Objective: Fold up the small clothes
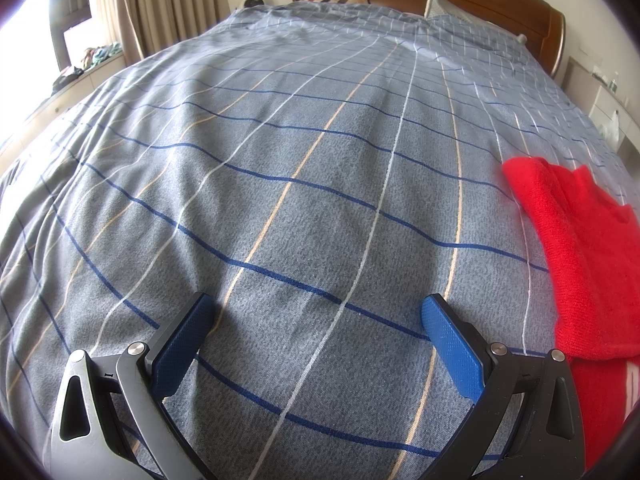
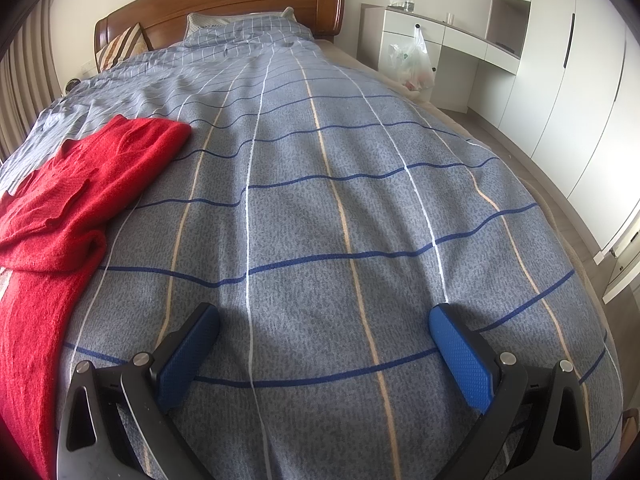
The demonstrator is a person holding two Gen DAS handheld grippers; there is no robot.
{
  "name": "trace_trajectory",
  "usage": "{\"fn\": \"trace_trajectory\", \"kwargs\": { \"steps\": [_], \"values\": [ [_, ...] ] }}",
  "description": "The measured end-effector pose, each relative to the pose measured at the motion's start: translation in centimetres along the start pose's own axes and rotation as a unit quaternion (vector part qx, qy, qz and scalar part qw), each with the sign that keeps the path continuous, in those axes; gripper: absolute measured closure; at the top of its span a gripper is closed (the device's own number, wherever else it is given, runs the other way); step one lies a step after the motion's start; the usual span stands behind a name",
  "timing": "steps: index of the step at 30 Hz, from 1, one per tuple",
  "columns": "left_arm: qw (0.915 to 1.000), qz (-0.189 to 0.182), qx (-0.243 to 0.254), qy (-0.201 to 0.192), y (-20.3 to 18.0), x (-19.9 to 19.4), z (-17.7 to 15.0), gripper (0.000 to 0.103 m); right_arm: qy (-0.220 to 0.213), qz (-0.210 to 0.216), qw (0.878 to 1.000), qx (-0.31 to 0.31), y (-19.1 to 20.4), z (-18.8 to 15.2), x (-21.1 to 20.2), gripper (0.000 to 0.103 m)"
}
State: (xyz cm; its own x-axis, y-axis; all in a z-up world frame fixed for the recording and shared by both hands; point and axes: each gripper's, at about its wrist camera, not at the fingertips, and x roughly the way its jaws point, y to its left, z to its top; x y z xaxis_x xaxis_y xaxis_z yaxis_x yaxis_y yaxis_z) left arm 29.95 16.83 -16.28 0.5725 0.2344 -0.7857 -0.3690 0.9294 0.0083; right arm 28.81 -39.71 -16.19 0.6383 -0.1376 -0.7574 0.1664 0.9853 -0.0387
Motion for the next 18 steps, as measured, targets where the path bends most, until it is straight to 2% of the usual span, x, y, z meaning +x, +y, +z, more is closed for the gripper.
{"fn": "trace_trajectory", "kwargs": {
  "steps": [11, 14, 15, 16, 18],
  "values": [
    [1.0, 0.001, -0.002, 0.005, -0.1, 0.2, 0.1, 0.0, 0.009, 0.002, 1.0, -0.004, -0.2, 0.3, 0.3, 0.0],
    [0.9986, -0.01, 0.022, 0.047, 0.1, 0.0, 0.9, 0.002, 0.031, 0.034, 0.999, -0.006, -1.0, 1.2, -0.3, 0.0],
    [0.9979, -0.017, 0.028, 0.057, 0.3, -0.7, 1.0, 0.003, 0.027, 0.048, 0.998, -0.005, -1.2, 1.2, -1.3, 0.001],
    [0.9978, -0.028, 0.03, 0.052, 0.9, -2.1, 0.7, 0.004, 0.013, 0.07, 0.997, -0.001, -1.4, 1.1, -3.0, 0.001],
    [0.9955, -0.079, 0.047, 0.025, 1.9, -6.6, -1.4, 0.004, -0.002, 0.146, 0.989, -0.002, -0.9, -0.2, -7.1, 0.001]
  ]
}}
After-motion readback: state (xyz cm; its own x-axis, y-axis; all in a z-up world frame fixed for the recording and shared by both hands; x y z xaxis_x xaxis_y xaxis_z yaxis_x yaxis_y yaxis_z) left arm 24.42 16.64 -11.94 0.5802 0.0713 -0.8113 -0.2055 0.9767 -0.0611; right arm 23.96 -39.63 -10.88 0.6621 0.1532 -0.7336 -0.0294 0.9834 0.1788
